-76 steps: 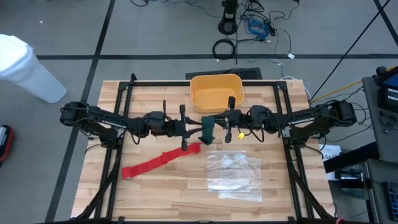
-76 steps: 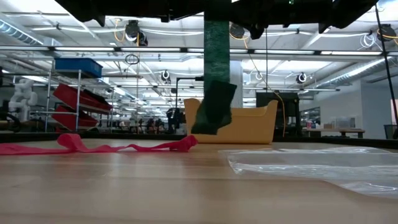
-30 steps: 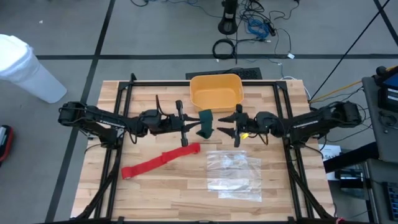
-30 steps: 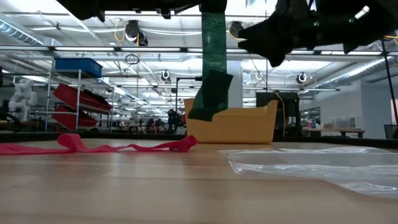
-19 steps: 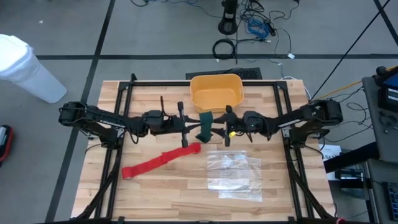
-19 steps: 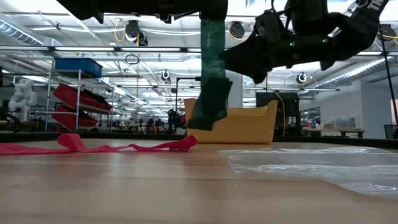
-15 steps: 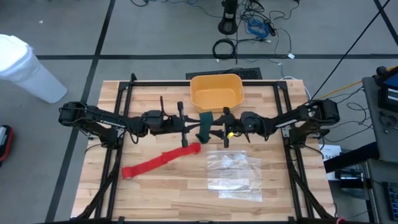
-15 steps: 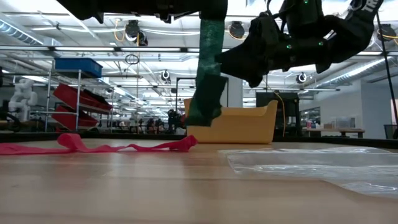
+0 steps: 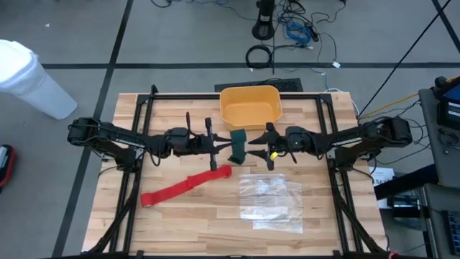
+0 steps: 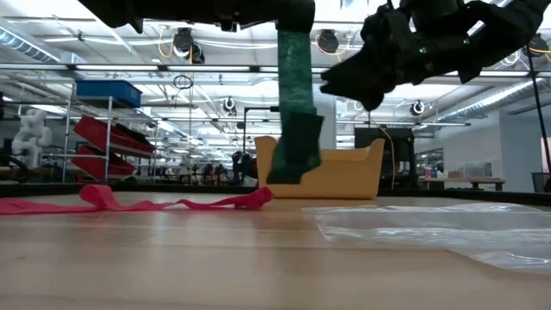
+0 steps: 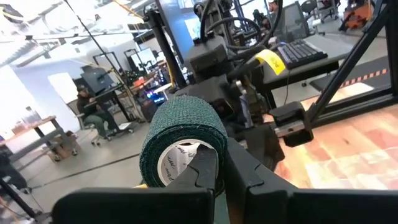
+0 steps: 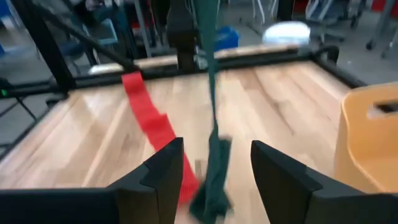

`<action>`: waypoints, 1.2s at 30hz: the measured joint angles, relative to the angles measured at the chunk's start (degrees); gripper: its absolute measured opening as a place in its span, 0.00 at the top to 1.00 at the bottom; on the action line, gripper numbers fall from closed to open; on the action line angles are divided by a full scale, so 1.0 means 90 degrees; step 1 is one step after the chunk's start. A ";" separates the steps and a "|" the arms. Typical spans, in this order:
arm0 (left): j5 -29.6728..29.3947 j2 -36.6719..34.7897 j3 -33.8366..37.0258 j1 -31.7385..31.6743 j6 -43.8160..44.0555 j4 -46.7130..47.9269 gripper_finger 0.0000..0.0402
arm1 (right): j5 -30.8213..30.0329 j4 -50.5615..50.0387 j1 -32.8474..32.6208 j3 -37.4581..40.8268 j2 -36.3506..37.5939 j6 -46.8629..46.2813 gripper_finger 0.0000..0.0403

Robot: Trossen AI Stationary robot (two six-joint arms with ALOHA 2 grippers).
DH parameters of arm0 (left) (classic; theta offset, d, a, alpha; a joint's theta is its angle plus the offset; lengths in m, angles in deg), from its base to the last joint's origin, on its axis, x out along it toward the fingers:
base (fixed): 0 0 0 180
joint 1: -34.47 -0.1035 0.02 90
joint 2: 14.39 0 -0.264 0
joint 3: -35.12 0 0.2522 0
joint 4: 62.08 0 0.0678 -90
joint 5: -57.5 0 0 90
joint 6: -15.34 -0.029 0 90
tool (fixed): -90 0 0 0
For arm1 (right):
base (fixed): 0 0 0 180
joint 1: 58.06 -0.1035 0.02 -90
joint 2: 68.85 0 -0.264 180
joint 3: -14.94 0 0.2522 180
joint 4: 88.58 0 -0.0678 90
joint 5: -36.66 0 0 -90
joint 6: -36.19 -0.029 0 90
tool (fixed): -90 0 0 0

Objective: Roll bandage
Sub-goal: Roll the green bandage

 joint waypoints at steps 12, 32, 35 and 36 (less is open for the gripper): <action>0.0030 0.0002 0.0000 -0.0014 -0.0104 -0.0027 0.98 | -0.0660 0.1986 -0.0135 -0.0005 -0.1176 -0.0117 0.51; 0.1267 -0.0012 0.0090 -0.0297 0.0858 -0.0208 0.97 | -0.0683 0.2804 0.0085 -0.0052 -0.2175 -0.0029 1.00; 0.1760 -0.0012 0.0090 -0.0346 0.1223 -0.0058 0.97 | -0.0690 0.2796 0.0294 -0.0052 -0.2077 0.0035 1.00; 0.1805 -0.0012 0.0090 -0.0342 0.1242 0.0060 0.97 | -0.0690 0.2797 0.0359 -0.0052 -0.2010 0.0056 1.00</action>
